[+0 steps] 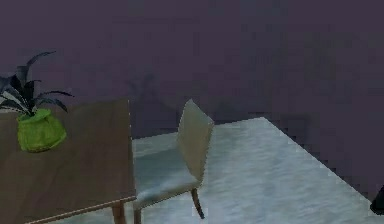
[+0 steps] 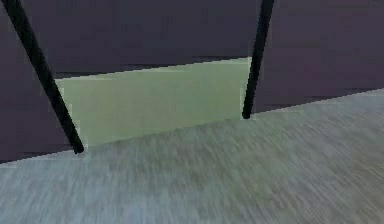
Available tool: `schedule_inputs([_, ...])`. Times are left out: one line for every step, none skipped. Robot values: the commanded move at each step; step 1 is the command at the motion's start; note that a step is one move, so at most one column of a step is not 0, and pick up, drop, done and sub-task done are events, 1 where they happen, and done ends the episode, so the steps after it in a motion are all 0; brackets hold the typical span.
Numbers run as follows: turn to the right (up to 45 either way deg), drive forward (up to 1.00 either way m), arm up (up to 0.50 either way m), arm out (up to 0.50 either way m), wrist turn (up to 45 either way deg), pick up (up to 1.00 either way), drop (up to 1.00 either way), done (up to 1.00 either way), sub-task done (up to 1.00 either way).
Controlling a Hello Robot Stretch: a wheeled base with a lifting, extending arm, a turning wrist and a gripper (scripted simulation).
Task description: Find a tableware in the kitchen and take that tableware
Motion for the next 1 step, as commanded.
schedule_inputs([0.0,0.60,0.00,0.00,0.0,0.00,0.00,0.00,0.00])
